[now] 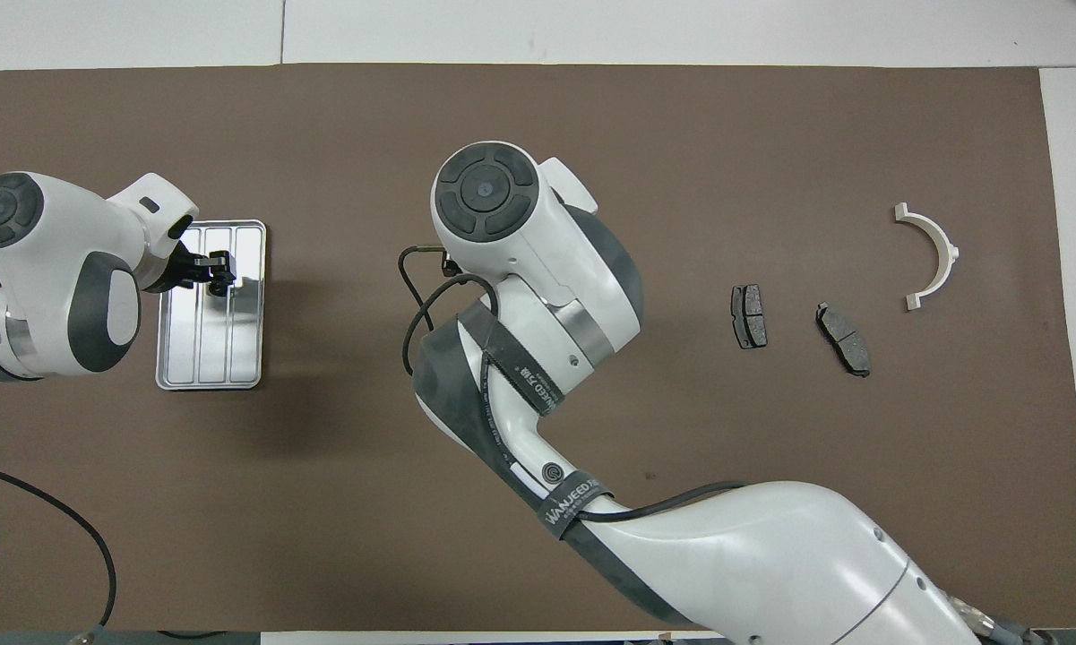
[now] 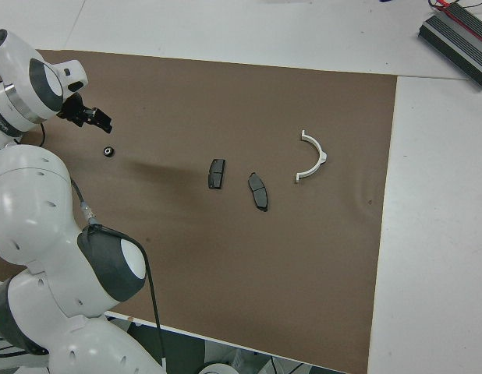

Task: Place bearing gear from tray to pile

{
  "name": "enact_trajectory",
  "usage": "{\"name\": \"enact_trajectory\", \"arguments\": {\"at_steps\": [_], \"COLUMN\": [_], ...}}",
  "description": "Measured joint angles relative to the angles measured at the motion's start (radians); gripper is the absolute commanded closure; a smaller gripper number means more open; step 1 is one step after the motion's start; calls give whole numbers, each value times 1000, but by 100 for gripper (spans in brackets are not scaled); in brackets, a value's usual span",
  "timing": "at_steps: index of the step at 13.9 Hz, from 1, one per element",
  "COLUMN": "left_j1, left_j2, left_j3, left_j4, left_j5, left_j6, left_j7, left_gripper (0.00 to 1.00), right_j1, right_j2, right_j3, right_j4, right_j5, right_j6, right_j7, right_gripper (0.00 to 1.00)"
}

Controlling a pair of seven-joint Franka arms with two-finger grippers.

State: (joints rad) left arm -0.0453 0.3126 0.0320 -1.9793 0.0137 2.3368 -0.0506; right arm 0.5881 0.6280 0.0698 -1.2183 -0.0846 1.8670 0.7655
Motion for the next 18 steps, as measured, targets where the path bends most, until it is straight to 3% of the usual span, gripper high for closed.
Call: {"name": "enact_trajectory", "arguments": {"at_steps": [4,5,7,8,13,18], "left_j1": [0,0,0,0,0,15], "left_j2": [10,10,9,7,7,-38], "left_j3": [-1,-1,-3,-7,-6,-2], "left_j4": [-33,-33,-33,-33,-30,81], "left_j5": [0,0,-1,-1,-1,-1], "left_j6": [51,51,52,52,43,-149], "left_j7": [-2,-2,-2,-3,-5,-6], "left_gripper": [48,57,94,100,100,100], "right_j1": [9,8,8,7,8,18], "right_j2": [44,53,71,79,110,153], "right_j3": [-1,-2,-2,-2,-3,-1], "right_j4": [12,12,13,13,13,9], "right_j5": [0,0,0,0,0,0], "right_j6": [48,64,81,88,124,176], "right_j7": [0,0,0,0,-3,-3], "right_gripper": [1,1,1,1,1,0]}}
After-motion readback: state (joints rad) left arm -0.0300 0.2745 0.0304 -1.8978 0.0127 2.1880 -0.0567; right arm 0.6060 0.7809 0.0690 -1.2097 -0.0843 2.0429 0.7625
